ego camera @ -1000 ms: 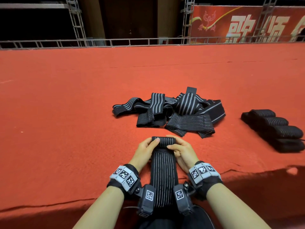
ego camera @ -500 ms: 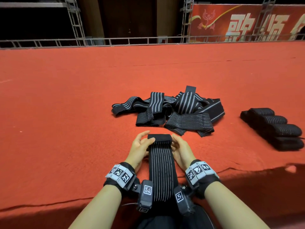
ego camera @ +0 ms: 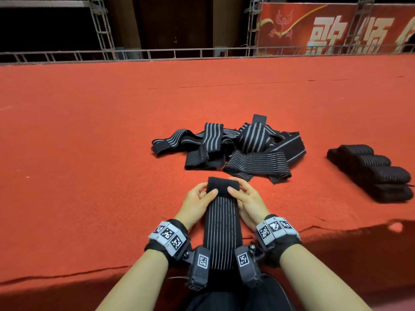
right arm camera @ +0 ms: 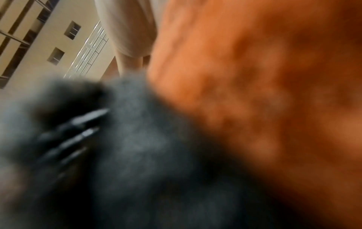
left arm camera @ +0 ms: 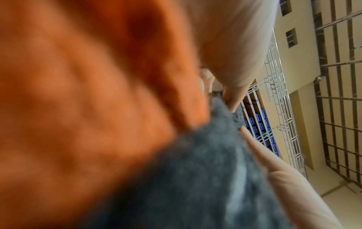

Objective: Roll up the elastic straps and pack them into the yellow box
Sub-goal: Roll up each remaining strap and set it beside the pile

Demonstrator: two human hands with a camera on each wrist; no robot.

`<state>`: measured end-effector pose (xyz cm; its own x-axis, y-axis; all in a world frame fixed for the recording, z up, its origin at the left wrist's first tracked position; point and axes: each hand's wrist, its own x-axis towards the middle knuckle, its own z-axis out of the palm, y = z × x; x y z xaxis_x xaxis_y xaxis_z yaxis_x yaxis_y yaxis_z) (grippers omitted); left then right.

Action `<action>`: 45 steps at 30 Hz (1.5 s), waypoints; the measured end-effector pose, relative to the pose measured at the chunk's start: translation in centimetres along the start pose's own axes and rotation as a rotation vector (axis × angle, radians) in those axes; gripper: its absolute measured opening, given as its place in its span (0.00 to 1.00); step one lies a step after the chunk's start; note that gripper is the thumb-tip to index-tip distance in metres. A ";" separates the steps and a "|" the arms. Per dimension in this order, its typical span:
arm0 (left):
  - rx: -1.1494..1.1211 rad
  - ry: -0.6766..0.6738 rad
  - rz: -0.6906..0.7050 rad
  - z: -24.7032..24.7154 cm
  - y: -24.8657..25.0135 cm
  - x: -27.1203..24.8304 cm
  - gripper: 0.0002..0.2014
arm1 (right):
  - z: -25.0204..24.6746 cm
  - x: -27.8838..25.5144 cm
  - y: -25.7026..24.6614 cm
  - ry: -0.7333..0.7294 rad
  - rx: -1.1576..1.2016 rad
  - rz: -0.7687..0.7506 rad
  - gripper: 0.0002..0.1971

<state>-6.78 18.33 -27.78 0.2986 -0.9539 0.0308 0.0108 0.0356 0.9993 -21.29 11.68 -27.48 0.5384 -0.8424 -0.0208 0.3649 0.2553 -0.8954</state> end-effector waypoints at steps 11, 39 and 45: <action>0.075 -0.003 0.067 0.3 0.3 -0.2 0.15 | -0.2 0.0 -0.2 -0.009 -0.011 0.048 0.18; 0.059 0.038 -0.012 0.3 -0.3 0.4 0.32 | 0.4 0.7 0.7 -0.086 -0.226 0.042 0.15; 0.121 0.000 0.027 0.2 -0.6 0.6 0.33 | 0.0 0.9 0.8 -0.070 -0.191 0.046 0.20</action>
<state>-6.80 17.70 -28.32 0.2972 -0.9530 0.0582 -0.1127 0.0255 0.9933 -20.53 11.13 -28.26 0.6053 -0.7950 -0.0383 0.1920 0.1925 -0.9623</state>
